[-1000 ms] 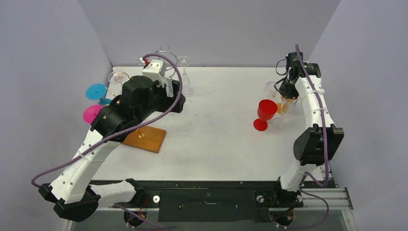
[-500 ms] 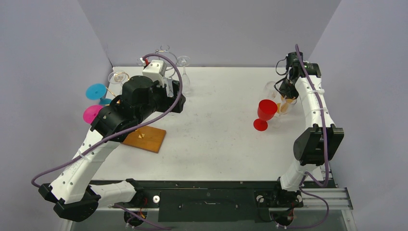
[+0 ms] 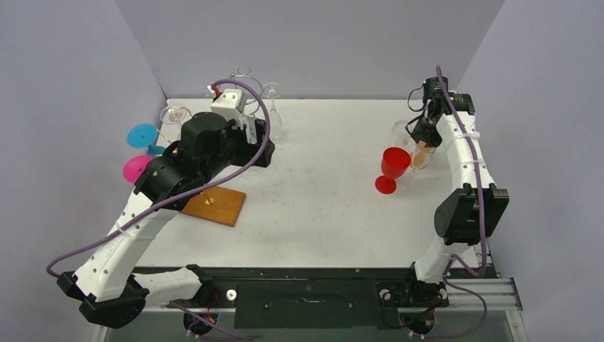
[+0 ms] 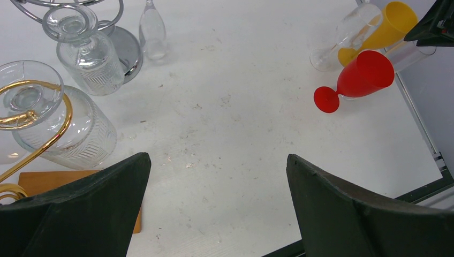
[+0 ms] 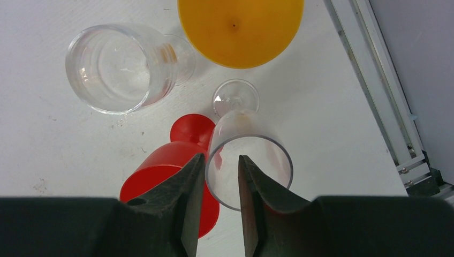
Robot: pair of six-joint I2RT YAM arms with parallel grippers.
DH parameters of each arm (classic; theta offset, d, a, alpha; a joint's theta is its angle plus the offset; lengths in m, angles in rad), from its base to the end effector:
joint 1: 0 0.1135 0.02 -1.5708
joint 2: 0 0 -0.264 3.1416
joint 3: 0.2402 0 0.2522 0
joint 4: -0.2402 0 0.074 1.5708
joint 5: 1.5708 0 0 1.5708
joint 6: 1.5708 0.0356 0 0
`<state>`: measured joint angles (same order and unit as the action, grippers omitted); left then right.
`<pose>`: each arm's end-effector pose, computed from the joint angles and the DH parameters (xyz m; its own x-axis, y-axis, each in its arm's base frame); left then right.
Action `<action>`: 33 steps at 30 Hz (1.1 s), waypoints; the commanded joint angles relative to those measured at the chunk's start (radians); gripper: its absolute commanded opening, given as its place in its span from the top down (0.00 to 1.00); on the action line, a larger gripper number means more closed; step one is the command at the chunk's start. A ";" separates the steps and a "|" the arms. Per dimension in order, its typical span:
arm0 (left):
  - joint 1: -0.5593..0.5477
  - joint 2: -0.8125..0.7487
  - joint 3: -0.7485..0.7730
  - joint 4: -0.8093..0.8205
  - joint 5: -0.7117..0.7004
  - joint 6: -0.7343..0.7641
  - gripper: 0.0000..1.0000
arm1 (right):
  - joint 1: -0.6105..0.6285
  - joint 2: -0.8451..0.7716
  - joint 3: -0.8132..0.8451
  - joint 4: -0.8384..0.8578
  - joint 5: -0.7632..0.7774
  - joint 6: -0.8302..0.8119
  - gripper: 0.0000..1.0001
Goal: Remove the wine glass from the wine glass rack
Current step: Place the wine glass at the center of the board.
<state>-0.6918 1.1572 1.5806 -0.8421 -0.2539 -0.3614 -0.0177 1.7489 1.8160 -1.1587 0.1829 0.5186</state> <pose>0.1687 -0.1281 0.4665 -0.4487 -0.0727 -0.8907 0.3016 0.9259 -0.2275 0.3572 -0.0128 0.3529 -0.7204 0.5002 -0.4804 0.5277 0.8448 0.0884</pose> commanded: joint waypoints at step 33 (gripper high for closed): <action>0.026 0.007 0.477 -0.474 -0.511 -0.077 0.04 | 0.297 -0.303 0.091 0.164 -0.207 0.074 0.31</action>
<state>-0.6827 1.1744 1.9450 -1.1072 -0.5491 -0.3920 0.2100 1.4464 1.9511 -1.1084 0.0452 0.5575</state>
